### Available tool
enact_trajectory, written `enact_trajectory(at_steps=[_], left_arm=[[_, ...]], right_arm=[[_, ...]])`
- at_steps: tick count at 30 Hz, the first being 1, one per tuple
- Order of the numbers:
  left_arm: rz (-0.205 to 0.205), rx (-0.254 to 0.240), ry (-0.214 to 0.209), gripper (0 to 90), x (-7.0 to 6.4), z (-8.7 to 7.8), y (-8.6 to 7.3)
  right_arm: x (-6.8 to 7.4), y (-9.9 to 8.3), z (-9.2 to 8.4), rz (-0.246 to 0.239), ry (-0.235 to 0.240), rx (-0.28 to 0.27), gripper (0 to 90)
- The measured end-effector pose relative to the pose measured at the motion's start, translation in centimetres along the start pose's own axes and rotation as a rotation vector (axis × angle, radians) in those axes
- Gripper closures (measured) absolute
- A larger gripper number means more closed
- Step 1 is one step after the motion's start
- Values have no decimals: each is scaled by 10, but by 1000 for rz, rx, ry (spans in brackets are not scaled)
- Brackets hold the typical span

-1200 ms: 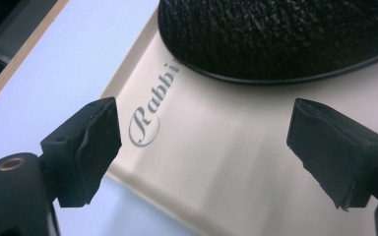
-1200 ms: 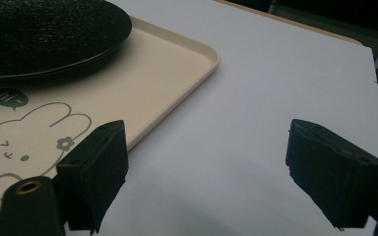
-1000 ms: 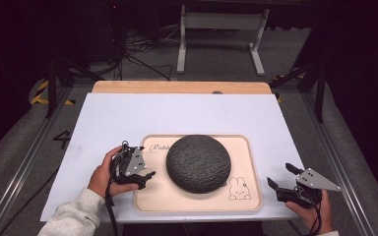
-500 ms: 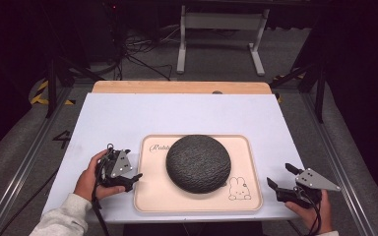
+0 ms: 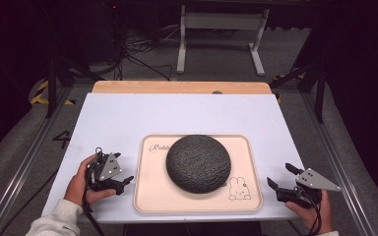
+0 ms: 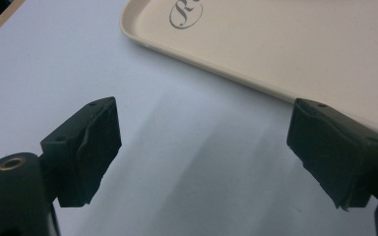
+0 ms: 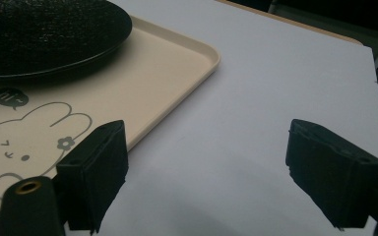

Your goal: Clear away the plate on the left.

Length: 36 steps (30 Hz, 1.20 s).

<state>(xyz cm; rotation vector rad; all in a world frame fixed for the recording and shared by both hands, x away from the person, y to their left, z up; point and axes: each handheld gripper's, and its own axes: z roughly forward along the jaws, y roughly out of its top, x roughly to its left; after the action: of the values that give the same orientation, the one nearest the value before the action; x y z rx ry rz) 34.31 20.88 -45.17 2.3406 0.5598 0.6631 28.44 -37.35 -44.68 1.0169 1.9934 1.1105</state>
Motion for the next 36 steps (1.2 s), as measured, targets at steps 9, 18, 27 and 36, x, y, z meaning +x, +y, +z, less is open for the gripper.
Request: enact_trajectory(at_steps=[9, 18, 27, 36], left_arm=[[-60, -13, -4, 138, 3, -7, -14], [-148, -40, -1, 138, 7, -17, -31], [-263, -94, -15, 138, 13, -28, -49], [-335, -144, -34, 138, 15, -36, -60]], right_arm=[[0, 0, 0, 2, 0, -1, 164], [-1, 0, -1, 6, 2, -6, 164], [-3, -1, 0, 9, 6, -7, 163], [-2, -1, 0, 4, 10, -4, 163]])
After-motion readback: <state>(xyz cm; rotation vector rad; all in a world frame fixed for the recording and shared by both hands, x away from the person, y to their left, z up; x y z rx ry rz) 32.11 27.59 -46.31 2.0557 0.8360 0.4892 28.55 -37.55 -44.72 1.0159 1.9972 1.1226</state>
